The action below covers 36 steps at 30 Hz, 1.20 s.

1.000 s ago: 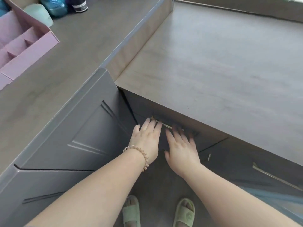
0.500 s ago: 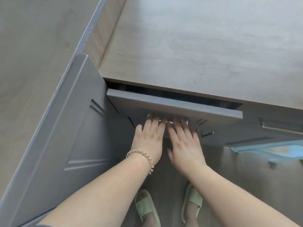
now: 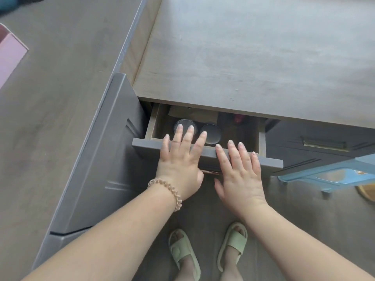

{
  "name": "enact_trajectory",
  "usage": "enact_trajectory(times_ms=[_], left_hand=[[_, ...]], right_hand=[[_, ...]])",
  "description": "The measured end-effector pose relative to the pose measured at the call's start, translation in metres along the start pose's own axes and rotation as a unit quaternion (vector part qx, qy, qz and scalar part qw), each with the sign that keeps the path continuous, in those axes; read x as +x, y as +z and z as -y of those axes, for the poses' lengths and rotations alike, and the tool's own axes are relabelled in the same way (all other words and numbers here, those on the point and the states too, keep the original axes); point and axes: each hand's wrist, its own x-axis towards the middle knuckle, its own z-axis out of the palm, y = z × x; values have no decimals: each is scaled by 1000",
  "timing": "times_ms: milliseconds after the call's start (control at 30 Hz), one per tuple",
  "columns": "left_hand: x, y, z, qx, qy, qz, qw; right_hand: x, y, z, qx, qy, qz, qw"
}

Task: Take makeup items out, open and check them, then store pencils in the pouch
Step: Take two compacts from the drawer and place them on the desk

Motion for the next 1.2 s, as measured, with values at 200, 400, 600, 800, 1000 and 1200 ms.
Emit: enact_trajectory(times_ms=[200,400,600,800,1000,1200], left_hand=[[-13,3,1,34,5,74,997],[-56,3,-4,60,23,93,994],[-94,-1,-10,60,29,121,990],[-114,-3,-9,55,44,137,988],[-113,-18,-8,29,41,141,989],[-24,-17,9,30,-8,101,994]], right_hand=[[-14,4,3,1,-1,12,1000],[-48,2,0,3,-58,0,998],[-86,-5,6,12,-92,22,995],[-107,-11,10,24,-96,46,994],[-93,-28,8,48,-107,-9,993],[-5,-24,0,41,-135,42,989]])
